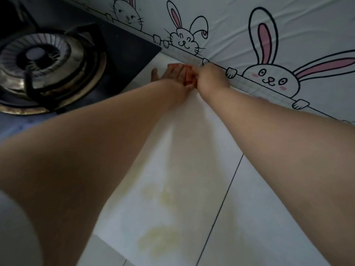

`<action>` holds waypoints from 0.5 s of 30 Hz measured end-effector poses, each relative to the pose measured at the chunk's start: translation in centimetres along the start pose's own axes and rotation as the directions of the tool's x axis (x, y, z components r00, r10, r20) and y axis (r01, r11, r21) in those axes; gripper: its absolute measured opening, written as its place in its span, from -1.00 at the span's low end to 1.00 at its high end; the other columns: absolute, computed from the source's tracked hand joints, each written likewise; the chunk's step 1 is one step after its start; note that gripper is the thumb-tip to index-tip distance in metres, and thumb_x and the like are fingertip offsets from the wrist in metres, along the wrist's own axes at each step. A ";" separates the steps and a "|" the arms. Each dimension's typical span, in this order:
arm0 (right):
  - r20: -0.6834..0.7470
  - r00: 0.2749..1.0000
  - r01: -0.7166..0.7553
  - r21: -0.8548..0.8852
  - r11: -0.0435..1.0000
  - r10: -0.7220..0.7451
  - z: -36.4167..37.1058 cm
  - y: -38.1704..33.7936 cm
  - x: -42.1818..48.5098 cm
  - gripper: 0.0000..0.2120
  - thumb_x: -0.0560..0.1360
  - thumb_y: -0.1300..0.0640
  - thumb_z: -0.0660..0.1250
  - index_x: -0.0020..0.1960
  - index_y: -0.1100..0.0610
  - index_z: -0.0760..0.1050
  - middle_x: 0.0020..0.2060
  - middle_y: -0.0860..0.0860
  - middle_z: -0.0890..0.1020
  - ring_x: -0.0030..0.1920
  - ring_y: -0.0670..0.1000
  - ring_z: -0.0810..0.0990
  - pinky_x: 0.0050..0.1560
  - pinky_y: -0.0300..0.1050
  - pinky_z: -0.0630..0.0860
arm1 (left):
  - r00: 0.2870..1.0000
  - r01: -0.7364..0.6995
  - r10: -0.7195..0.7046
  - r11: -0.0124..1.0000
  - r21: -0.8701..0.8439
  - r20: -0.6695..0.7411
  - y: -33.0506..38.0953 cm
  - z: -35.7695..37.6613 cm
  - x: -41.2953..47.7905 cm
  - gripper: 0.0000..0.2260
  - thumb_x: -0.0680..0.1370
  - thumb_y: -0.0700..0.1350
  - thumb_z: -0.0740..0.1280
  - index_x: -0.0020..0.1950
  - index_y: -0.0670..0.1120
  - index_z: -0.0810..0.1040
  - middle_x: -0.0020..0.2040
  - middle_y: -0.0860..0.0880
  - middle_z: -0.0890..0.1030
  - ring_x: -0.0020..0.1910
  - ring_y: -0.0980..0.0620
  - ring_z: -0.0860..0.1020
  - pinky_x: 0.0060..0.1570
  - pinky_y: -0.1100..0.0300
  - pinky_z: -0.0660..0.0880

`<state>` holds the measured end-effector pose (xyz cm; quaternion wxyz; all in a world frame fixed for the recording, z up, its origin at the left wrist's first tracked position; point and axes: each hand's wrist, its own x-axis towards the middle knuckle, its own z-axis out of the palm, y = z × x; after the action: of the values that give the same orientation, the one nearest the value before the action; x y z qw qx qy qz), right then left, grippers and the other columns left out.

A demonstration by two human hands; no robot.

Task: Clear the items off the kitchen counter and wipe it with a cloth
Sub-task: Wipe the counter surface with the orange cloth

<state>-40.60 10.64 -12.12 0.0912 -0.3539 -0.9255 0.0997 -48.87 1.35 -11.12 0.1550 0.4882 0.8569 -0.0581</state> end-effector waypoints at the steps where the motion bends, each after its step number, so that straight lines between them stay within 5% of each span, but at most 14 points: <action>1: -0.015 1.000 -0.010 -0.018 1.000 0.010 0.0 0.0 0.5 -0.73 0.58 0.21 0.07 0.08 0.17 0.55 0.08 0.19 0.59 0.08 0.18 0.56 0.05 -0.09 0.49 | 1.000 -0.001 0.001 1.000 -0.011 0.002 0.0 -0.2 0.6 -0.43 0.60 0.22 -0.15 0.55 0.03 -0.19 0.57 0.03 -0.19 0.53 0.04 -0.21 0.41 -0.32 -0.17; 4: -0.026 0.999 0.046 -0.057 0.997 -0.048 0.3 -0.3 0.8 -0.72 0.58 0.22 0.08 0.18 0.18 0.51 0.16 0.21 0.54 0.16 0.20 0.52 0.13 -0.03 0.44 | 1.000 -0.004 0.004 0.999 -0.049 0.002 -0.3 -0.3 0.9 -0.44 0.61 0.19 -0.13 0.55 0.03 -0.18 0.57 0.03 -0.18 0.53 0.05 -0.20 0.41 -0.30 -0.15; 8: 0.055 0.996 0.071 0.030 0.997 -0.073 0.0 -0.7 -2.6 -0.81 0.57 0.15 0.12 0.00 0.14 0.50 0.10 0.22 0.54 0.10 0.22 0.53 0.00 -0.04 0.42 | 1.000 -0.013 0.015 0.995 -0.098 0.020 -0.2 0.3 -2.1 -0.46 0.62 0.17 -0.12 0.55 0.03 -0.16 0.57 0.04 -0.17 0.53 0.08 -0.21 0.43 -0.26 -0.14; 12: 0.102 0.979 0.172 0.046 0.984 -0.176 -1.4 -1.7 -10.7 -0.75 0.54 0.06 0.22 0.17 0.11 0.47 0.06 0.19 0.53 0.02 0.25 0.55 -0.06 0.03 0.47 | 0.998 -0.061 0.058 0.995 -0.085 -0.035 -0.3 3.1 -10.4 -0.45 0.62 0.17 -0.09 0.56 -0.01 -0.10 0.58 0.03 -0.11 0.54 0.04 -0.14 0.42 -0.21 -0.11; 15: 0.099 0.948 0.298 0.069 0.952 -0.304 -1.4 -2.5 -16.9 -0.70 0.51 0.11 0.21 0.22 0.07 0.49 -0.04 0.12 0.55 -0.13 0.24 0.59 -0.24 0.03 0.50 | 0.991 -0.097 0.100 0.995 0.033 -0.089 -0.9 6.1 -18.0 -0.41 0.58 0.18 -0.12 0.54 -0.08 0.08 0.56 -0.05 0.11 0.52 -0.07 0.12 0.38 -0.23 0.11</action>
<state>-29.45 -2.38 -11.83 0.0641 -0.2002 -0.9692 0.1284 -39.86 -15.38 -11.10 0.1116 0.5341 0.8371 -0.0404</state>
